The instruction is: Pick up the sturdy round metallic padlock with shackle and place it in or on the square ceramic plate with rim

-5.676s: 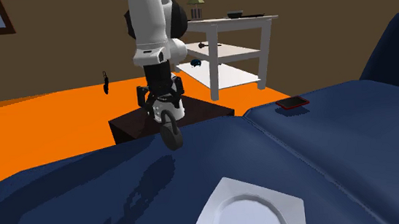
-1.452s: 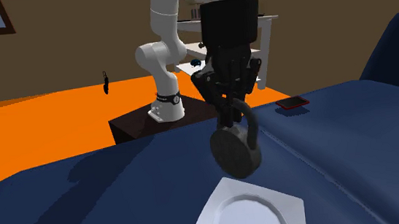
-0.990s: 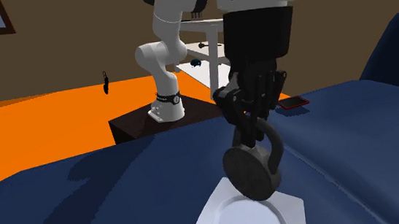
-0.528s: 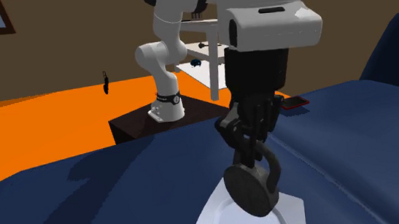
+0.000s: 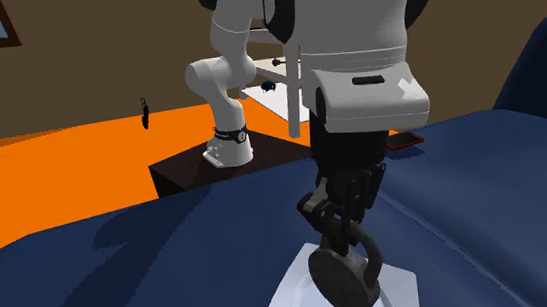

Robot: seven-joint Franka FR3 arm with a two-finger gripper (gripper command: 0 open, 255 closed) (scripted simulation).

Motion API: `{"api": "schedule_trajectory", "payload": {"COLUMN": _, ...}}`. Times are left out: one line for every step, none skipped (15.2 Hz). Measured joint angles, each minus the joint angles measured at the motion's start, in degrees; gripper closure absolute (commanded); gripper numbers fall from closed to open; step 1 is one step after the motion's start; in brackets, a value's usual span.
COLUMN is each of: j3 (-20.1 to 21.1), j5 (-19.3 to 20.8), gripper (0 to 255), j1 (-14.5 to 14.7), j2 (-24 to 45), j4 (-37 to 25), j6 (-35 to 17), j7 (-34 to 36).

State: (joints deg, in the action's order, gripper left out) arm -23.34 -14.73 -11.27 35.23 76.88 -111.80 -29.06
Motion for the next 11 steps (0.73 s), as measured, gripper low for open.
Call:
{"api": "schedule_trajectory", "payload": {"j3": 0.0, "j5": -0.1, "gripper": 255, "j1": 0.1, "j2": -0.1, "j4": 1.0, "j6": -0.9, "j7": -0.1}}
{"api": "schedule_trajectory", "payload": {"j3": 0.1, "j5": -0.2, "gripper": 255, "j1": 0.1, "j2": 0.2, "j4": 1.4, "j6": -1.6, "j7": -0.2}}
{"api": "schedule_trajectory", "payload": {"j3": 0.1, "j5": -0.2, "gripper": 255, "j1": 0.2, "j2": 0.3, "j4": 1.9, "j6": -2.1, "j7": -0.2}}
{"api": "schedule_trajectory", "payload": {"j3": 0.2, "j5": -0.3, "gripper": 255, "j1": 0.1, "j2": 0.4, "j4": 2.0, "j6": -2.3, "j7": -0.3}}
{"api": "schedule_trajectory", "payload": {"j3": 0.2, "j5": -0.3, "gripper": 255, "j1": 0.1, "j2": 0.5, "j4": 2.0, "j6": -2.5, "j7": -0.3}}
{"api": "schedule_trajectory", "payload": {"j3": 0.2, "j5": -0.3, "gripper": 255, "j1": 0.1, "j2": 0.5, "j4": 2.1, "j6": -2.5, "j7": -0.3}}
{"api": "schedule_trajectory", "payload": {"j3": 0.2, "j5": -0.3, "gripper": 255, "j1": 0.1, "j2": 0.5, "j4": 2.1, "j6": -2.6, "j7": -0.3}}
{"api": "schedule_trajectory", "payload": {"j3": 0.2, "j5": -0.3, "gripper": 255, "j1": 0.1, "j2": 0.5, "j4": 2.1, "j6": -2.6, "j7": -0.3}}
{"api": "schedule_trajectory", "payload": {"j3": 0.2, "j5": -0.3, "gripper": 255, "j1": 0.1, "j2": 0.5, "j4": 2.1, "j6": -2.6, "j7": -0.3}}
{"api": "schedule_trajectory", "payload": {"j3": 0.2, "j5": -0.3, "gripper": 0, "j1": 0.1, "j2": 0.5, "j4": 2.1, "j6": -2.6, "j7": -0.3}}
{"api": "schedule_trajectory", "payload": {"j3": 0.2, "j5": -0.3, "gripper": 0, "j1": 0.1, "j2": 0.5, "j4": 2.1, "j6": -2.6, "j7": -0.3}}
